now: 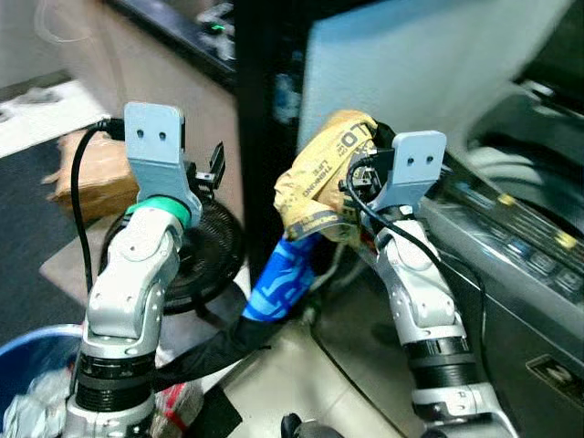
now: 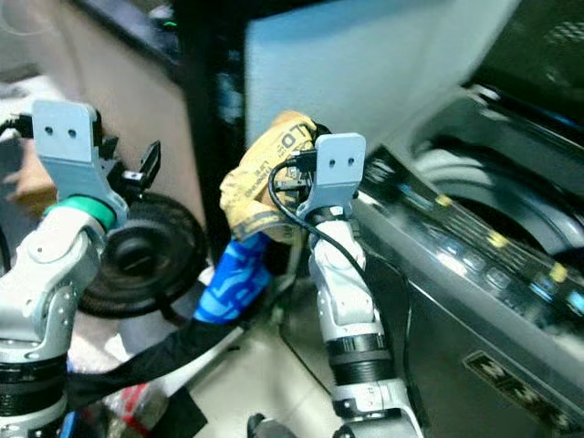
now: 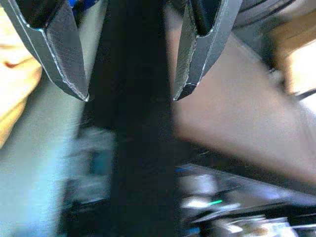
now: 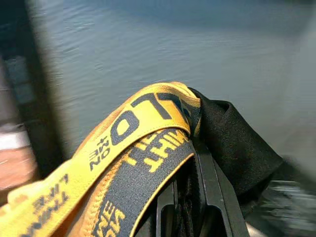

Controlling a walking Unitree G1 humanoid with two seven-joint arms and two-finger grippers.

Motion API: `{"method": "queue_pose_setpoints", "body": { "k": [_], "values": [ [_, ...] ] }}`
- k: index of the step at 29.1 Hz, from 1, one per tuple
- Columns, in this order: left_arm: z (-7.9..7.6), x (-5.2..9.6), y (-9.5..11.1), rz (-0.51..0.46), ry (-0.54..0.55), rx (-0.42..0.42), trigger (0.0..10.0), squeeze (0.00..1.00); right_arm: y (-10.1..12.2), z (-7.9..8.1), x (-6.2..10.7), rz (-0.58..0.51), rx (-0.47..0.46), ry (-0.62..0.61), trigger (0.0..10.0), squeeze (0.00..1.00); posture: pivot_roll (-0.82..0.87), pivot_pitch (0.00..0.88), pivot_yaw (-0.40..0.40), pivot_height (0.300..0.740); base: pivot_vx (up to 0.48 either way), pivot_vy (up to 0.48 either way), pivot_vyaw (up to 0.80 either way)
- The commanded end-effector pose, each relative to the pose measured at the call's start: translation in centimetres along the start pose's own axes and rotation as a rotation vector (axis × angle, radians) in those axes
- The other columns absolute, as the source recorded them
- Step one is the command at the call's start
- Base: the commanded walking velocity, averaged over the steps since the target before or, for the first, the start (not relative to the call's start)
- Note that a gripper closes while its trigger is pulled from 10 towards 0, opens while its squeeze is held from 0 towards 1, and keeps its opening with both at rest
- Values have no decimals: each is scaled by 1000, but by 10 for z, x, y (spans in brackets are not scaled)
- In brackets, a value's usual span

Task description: Clothes washing

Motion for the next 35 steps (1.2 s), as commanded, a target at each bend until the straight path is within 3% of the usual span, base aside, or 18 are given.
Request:
{"method": "queue_pose_setpoints", "body": {
  "k": [1,9,13,15,20,22,24,26,27,29,30,31,33,35],
  "values": [
    [3,1,-4,17,7,-5,10000,0,7,-1,0,-28,-18,-8,10000,0,65,30,25,740,0,0,-800],
    [2,1,-4,18,3,-5,10000,0,10,0,-2,-40,-26,-8,10000,0,68,26,27,740,0,0,-800],
    [2,0,-4,17,2,-8,10000,0,36,4,-9,-129,-61,-3,10000,0,71,20,31,740,0,0,-800],
    [2,0,-4,17,2,-8,10000,0,36,4,-9,-129,-61,-3,10000,0,71,20,31,740,0,0,-800],
    [1,-1,-3,14,-2,-10,10000,0,88,5,-19,-299,-107,-7,10000,0,73,15,33,740,0,0,-800],
    [1,-1,-3,14,-2,-10,10000,0,88,5,-19,-299,-107,-7,10000,0,73,15,33,740,0,0,-800],
    [1,-1,-3,13,-3,-12,10000,0,121,4,-24,-405,-140,-12,10000,0,77,8,34,740,0,0,-800],
    [1,-1,-3,13,-3,-12,10000,0,121,4,-24,-405,-140,-12,10000,0,77,8,34,740,0,0,-800],
    [1,-1,-3,13,-4,-13,10000,0,138,7,-26,-460,-153,1,10000,0,76,8,34,740,0,0,-800],
    [1,-1,-3,13,-4,-13,10000,0,138,7,-26,-460,-153,1,10000,0,76,8,34,740,0,0,-800],
    [1,-1,-4,13,-5,-13,10000,0,153,12,-27,-506,-167,19,10000,0,75,6,34,740,0,0,-800],
    [1,-1,-4,13,-5,-13,10000,0,153,12,-27,-506,-167,19,10000,0,75,6,34,740,0,0,-800],
    [-1,-2,-4,13,-8,-12,10000,0,172,25,-29,-566,-194,78,10000,0,76,4,32,740,0,0,-800],
    [-1,-2,-4,12,-8,-10,10000,0,176,44,-26,-579,-196,171,10000,0,77,5,31,740,0,0,-800]
  ]
}}
Point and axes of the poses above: a point about 5 cm out from each wrist's last joint towards the gripper, its own x axis pointing back from the gripper into the wrist, its own y axis along the axis of the wrist's last joint, z = x × y, the point moved 5 cm from there along -x, pointing out of the wrist towards the gripper, and after that the axes turned 3 degrees about -x, right-handed, at the moved point
